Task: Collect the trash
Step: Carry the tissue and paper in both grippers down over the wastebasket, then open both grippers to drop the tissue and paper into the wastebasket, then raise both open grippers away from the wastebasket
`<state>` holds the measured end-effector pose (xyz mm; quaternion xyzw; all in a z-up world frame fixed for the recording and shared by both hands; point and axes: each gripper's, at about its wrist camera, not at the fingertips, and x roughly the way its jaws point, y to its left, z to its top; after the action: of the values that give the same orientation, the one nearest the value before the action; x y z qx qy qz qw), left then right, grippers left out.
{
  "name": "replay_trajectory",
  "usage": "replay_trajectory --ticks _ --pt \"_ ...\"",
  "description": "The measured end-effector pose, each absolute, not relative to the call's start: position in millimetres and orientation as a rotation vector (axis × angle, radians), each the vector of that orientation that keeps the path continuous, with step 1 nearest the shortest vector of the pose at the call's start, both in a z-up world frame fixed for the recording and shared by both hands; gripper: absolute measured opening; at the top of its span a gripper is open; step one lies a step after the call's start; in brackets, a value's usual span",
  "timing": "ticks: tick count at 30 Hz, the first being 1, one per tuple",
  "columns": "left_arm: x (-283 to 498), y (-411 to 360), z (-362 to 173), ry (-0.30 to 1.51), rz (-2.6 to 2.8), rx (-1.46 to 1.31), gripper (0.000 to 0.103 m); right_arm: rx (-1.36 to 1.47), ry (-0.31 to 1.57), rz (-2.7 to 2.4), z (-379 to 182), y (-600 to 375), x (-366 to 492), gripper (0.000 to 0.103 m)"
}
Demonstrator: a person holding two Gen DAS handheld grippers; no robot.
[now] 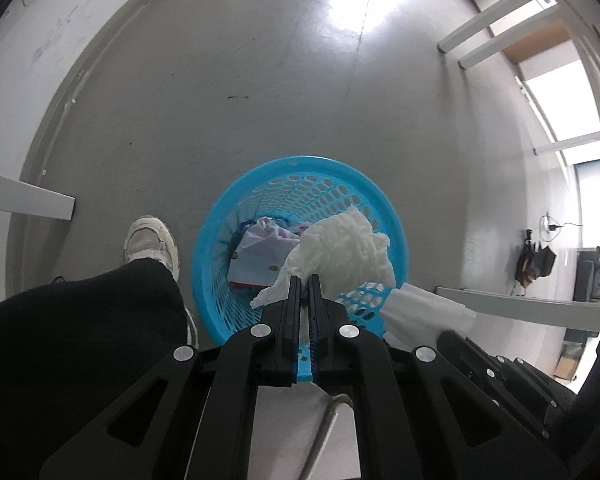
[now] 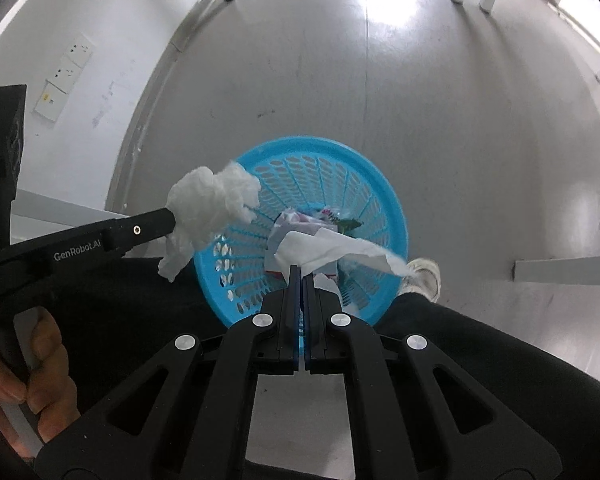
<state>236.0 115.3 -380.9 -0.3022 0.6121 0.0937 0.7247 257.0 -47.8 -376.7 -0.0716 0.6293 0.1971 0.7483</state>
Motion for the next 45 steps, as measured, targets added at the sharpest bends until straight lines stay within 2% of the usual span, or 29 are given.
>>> replay_trajectory --ticks 10,13,14,15,16,17,22,31,45 --pt "252 122 -404 1.397 0.233 -0.703 0.003 -0.088 1.456 0.403 -402 -53 283 0.001" --pt "253 123 -405 1.387 0.212 -0.743 0.004 -0.069 1.464 0.394 -405 -58 284 0.004" --pt "253 123 -405 1.379 0.200 -0.760 0.015 -0.055 1.466 0.389 -406 -60 285 0.006" --pt "254 124 -403 1.361 0.185 -0.784 0.029 -0.043 1.464 0.383 -406 -62 285 0.016" --pt "253 125 -401 1.347 0.186 -0.789 0.034 -0.035 1.462 0.375 -406 -63 286 0.023" --pt "252 127 -398 1.331 0.197 -0.786 0.037 -0.031 1.461 0.371 -407 -63 286 0.025" --pt "251 123 -396 1.336 0.197 -0.783 0.037 -0.055 1.457 0.364 -407 -61 284 0.030" --pt "247 114 -390 1.353 0.192 -0.696 0.037 -0.131 1.427 0.361 -396 -55 276 0.033" --pt "218 110 -341 1.246 0.210 -0.563 0.039 -0.197 1.287 0.385 -346 -61 237 0.046"
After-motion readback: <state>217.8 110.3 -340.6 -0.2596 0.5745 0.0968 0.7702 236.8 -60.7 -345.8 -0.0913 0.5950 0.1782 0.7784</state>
